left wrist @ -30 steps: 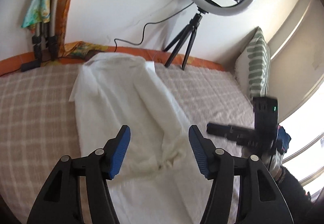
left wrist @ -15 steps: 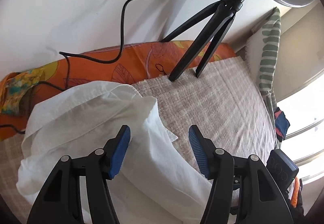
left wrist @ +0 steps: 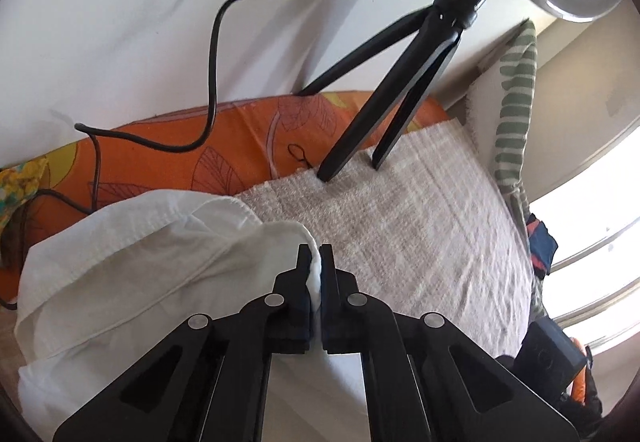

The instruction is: Fold small clothes

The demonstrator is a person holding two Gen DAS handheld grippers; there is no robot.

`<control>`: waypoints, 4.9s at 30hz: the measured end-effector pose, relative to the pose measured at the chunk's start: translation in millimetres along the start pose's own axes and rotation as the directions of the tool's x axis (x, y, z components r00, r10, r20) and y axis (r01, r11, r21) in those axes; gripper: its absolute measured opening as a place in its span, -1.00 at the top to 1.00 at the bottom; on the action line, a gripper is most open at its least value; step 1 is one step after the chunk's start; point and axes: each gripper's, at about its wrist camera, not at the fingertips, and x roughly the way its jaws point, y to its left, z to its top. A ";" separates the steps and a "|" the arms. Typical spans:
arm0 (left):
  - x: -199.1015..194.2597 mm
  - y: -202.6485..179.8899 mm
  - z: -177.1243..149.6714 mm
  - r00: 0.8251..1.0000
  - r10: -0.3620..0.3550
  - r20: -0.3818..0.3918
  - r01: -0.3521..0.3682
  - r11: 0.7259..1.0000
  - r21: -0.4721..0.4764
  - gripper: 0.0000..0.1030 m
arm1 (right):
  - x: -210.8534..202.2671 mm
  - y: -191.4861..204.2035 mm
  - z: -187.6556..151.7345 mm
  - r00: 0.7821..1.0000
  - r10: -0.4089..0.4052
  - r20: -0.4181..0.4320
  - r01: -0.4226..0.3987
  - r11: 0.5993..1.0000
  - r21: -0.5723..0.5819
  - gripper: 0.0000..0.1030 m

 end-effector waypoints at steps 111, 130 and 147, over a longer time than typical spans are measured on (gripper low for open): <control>-182.0 -108.8 -320.7 0.929 0.284 0.237 -0.318 0.940 0.122 0.93 | -114.6 138.4 -93.4 0.942 -0.283 0.181 0.329 0.886 -0.327 1.00; -192.2 -115.9 -314.3 0.928 0.283 0.243 -0.316 0.943 0.107 0.88 | -117.9 150.8 -93.8 0.941 -0.294 0.168 0.336 0.876 -0.345 0.48; -142.1 -86.9 -336.5 0.953 0.278 0.121 -0.285 0.958 0.046 0.88 | -58.9 83.5 -86.7 0.901 -0.433 -0.019 0.411 0.867 -0.281 0.54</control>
